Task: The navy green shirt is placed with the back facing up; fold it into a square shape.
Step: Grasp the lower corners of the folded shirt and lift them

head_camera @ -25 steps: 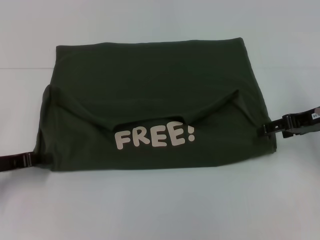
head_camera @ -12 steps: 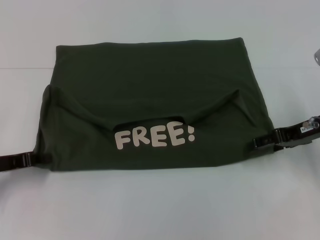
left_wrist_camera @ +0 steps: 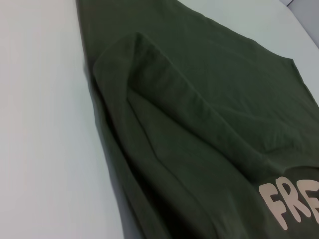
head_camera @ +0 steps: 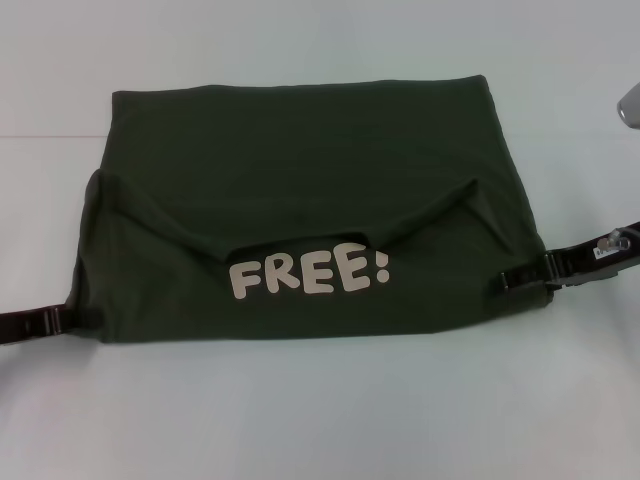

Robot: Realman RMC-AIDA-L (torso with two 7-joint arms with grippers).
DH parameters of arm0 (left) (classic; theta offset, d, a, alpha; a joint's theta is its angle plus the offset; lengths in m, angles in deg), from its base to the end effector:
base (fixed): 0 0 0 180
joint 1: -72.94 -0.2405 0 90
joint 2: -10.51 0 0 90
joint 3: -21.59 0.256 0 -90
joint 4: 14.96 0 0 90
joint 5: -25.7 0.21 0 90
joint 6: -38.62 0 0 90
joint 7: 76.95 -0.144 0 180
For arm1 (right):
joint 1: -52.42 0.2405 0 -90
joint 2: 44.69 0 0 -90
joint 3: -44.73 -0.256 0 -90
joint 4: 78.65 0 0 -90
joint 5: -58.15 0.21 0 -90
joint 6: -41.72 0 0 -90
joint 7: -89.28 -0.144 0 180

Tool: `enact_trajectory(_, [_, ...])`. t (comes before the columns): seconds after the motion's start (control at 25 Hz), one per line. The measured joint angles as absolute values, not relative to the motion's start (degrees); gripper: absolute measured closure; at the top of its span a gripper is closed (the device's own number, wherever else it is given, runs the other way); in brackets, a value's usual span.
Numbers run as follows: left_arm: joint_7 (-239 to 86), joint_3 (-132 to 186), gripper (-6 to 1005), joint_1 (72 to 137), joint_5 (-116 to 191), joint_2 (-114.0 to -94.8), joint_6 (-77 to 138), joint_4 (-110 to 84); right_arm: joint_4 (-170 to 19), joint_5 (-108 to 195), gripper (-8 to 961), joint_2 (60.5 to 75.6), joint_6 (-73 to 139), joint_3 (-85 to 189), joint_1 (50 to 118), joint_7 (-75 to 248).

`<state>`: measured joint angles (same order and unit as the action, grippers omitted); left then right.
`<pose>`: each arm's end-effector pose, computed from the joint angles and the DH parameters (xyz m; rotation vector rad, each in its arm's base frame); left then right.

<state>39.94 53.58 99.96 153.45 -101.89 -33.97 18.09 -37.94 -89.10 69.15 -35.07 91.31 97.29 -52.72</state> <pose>-0.3651 0.3298 0.0444 -2.0905 -1.6120 -0.4399 0.2608 0.4040 0.0246 -2.2985 1.5532 -0.0723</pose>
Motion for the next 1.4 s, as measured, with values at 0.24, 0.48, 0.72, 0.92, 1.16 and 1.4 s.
enact_trajectory(0.24, [39.9,53.6,970,99.9,153.1,-101.95,-34.0,18.1,-38.0,-89.0,97,69.44,-34.0,91.2,97.4,-51.3])
enact_trajectory(0.48, [39.9,53.6,969,99.9,153.1,-101.96,-34.1,18.1,-38.5,-89.0,101,70.53,-32.8,91.3,97.5,-50.7])
enact_trajectory(0.72, [39.9,53.5,969,99.9,153.0,-101.93,-34.1,18.1,-38.6,-89.0,105,71.44,-32.3,91.2,97.4,-51.2])
enact_trajectory(0.92, [39.9,53.4,968,100.0,153.0,-101.9,-34.1,18.2,-37.8,-88.8,108,71.32,-31.9,90.6,96.8,-52.0])
enact_trajectory(1.16, [40.1,53.4,967,100.1,153.0,-101.89,-34.1,18.5,-38.0,-88.8,349,71.14,-32.1,90.5,96.7,-52.0])
enact_trajectory(1.4, [40.5,53.4,967,100.1,153.0,-101.86,-34.1,18.7,-38.4,-88.8,484,70.83,-32.2,90.0,96.7,-52.0])
